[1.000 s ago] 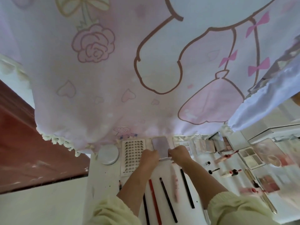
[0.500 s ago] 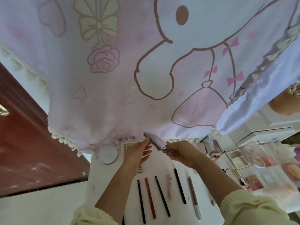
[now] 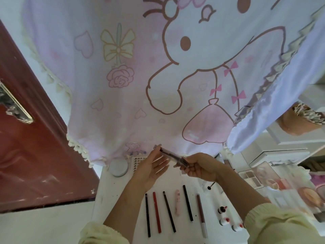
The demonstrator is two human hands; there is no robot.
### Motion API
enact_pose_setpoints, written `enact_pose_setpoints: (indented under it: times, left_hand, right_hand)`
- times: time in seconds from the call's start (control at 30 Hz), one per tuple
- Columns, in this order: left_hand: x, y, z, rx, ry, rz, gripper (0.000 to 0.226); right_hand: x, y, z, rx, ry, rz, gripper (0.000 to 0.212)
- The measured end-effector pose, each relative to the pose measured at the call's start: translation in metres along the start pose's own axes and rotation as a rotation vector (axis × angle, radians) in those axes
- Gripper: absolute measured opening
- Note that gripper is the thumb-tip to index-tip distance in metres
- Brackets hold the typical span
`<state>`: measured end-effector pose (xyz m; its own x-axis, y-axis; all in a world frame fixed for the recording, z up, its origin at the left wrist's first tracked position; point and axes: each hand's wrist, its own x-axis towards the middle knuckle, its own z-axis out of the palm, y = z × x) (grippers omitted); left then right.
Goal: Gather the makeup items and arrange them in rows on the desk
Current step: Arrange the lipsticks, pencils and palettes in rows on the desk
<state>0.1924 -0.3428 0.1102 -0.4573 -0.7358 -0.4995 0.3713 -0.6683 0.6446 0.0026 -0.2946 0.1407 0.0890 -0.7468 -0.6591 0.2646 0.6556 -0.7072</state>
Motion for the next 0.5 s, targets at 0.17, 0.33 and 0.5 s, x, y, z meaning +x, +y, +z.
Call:
enact_pose_setpoints:
  times: [0.17, 0.33, 0.5]
  left_hand:
    - [-0.008, 0.002, 0.014, -0.134, -0.020, 0.053, 0.030]
    - [-0.014, 0.010, 0.018, -0.009, 0.059, 0.135, 0.014]
    - [-0.020, 0.014, 0.022, 0.083, 0.095, 0.178, 0.013]
  right_hand:
    - [-0.010, -0.007, 0.000, -0.132, 0.003, -0.032, 0.025]
    - [-0.013, -0.026, 0.004, -0.568, 0.216, -0.245, 0.040]
    - [-0.019, -0.036, 0.007, -0.746, 0.032, -0.276, 0.044]
